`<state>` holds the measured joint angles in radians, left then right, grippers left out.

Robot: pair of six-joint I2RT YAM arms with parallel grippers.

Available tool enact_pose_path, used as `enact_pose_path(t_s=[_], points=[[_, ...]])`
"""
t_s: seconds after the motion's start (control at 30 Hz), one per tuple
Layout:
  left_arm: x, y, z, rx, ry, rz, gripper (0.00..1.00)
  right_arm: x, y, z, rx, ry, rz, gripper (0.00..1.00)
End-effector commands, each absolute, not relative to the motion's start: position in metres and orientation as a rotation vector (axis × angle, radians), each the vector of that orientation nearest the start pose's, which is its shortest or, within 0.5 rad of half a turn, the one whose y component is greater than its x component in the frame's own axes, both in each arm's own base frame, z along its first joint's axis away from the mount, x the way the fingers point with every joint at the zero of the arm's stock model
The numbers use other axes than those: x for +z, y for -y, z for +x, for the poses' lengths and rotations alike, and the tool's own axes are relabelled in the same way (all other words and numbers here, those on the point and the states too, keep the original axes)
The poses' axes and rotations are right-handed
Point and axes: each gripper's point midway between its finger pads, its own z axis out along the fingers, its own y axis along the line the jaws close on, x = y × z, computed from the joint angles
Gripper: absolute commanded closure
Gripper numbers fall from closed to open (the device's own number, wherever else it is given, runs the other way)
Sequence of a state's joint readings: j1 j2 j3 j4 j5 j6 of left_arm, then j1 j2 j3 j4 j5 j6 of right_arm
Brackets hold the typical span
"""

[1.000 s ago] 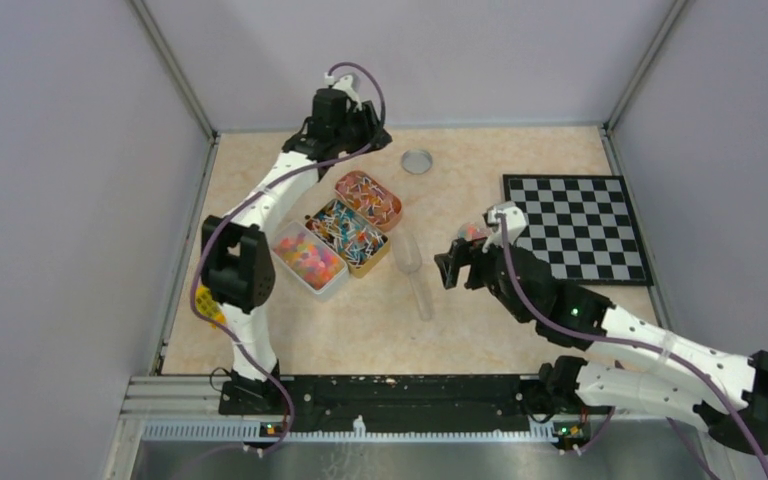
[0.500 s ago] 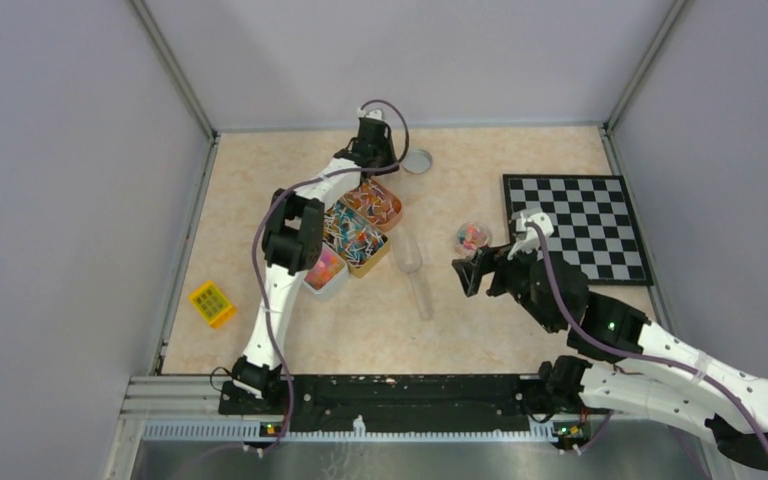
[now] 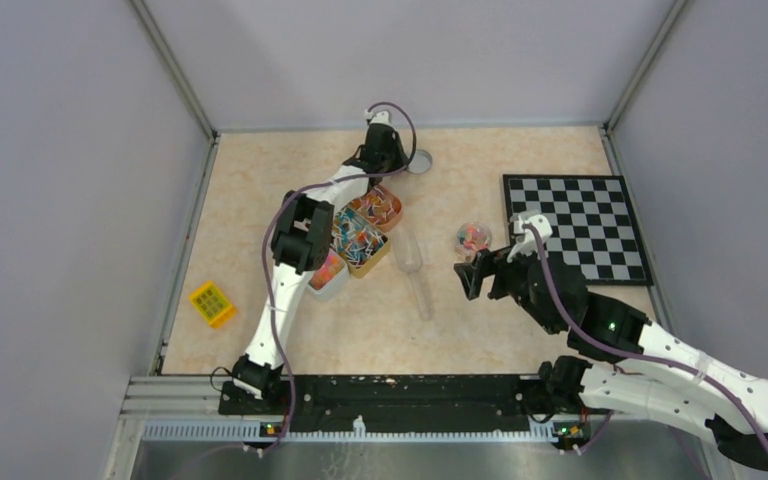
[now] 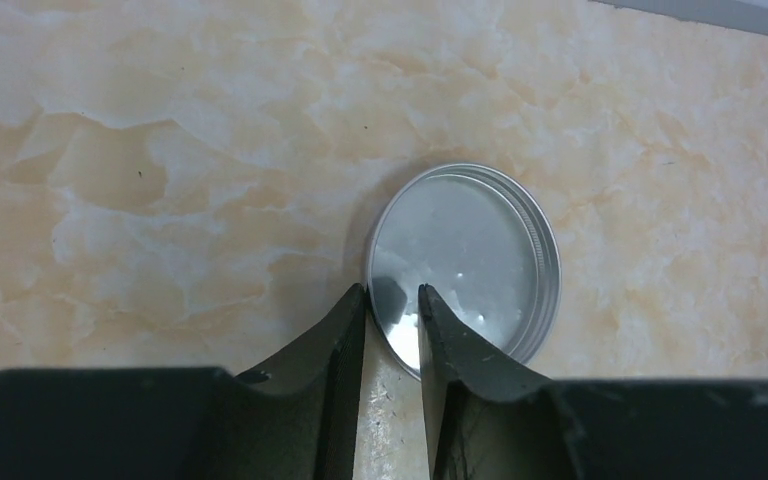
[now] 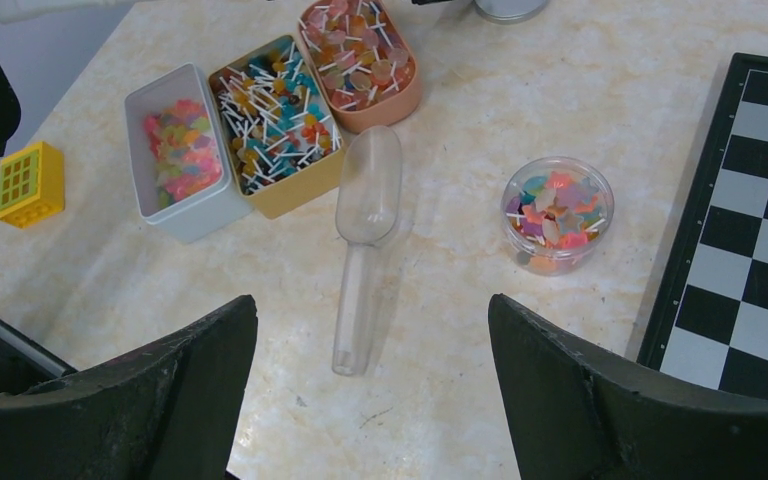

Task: Pack the candies
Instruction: Pick up the bottle lid at the center of the board.

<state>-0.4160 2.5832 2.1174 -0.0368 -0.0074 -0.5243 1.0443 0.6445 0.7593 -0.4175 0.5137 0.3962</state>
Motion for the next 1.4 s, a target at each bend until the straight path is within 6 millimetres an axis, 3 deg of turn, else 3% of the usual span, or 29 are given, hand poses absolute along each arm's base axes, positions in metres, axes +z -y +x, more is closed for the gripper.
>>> enact_pose_path(t_s=[0.0, 0.07, 0.17, 0.3, 0.4, 0.6, 0.8, 0.97, 1.07, 1.2, 1.37], points=[[0.040, 0.303, 0.626, -0.589, -2.110, -0.152, 0.69, 0.263, -0.184, 0.194, 0.530, -1.835, -0.225, 0.16], [0.035, 0.301, 0.624, -0.584, -2.125, -0.163, 0.72, 0.263, -0.184, 0.194, 0.529, -1.834, -0.220, 0.16], [0.035, 0.301, 0.620, -0.585, -2.144, -0.163, 0.84, 0.262, -0.186, 0.195, 0.535, -1.829, -0.220, 0.16], [0.049, 0.309, 0.610, -0.666, -2.159, -0.143, 0.95, 0.260, -0.195, 0.197, 0.563, -1.817, -0.223, 0.16], [0.068, 0.310, 0.609, -0.723, -2.134, -0.151, 1.00, 0.259, -0.204, 0.198, 0.606, -1.808, -0.205, 0.17], [0.117, 0.309, 0.606, -0.868, -2.054, -0.182, 1.00, 0.264, -0.225, 0.201, 0.696, -1.773, -0.196, 0.16], [0.159, 0.306, 0.586, -1.053, -1.991, -0.218, 1.00, 0.275, -0.233, 0.205, 0.745, -1.713, -0.173, 0.17], [0.197, 0.305, 0.555, -1.291, -1.946, -0.198, 1.00, 0.294, -0.240, 0.209, 0.775, -1.571, -0.203, 0.17], [0.210, 0.300, 0.532, -1.370, -1.957, -0.161, 1.00, 0.306, -0.245, 0.211, 0.777, -1.517, -0.223, 0.17], [0.234, 0.292, 0.492, -1.600, -1.910, -0.159, 1.00, 0.312, -0.253, 0.216, 0.735, -1.462, -0.298, 0.16], [0.272, 0.290, 0.435, -1.901, -1.815, -0.099, 1.00, 0.315, -0.256, 0.224, 0.559, -1.297, -0.479, 0.14]])
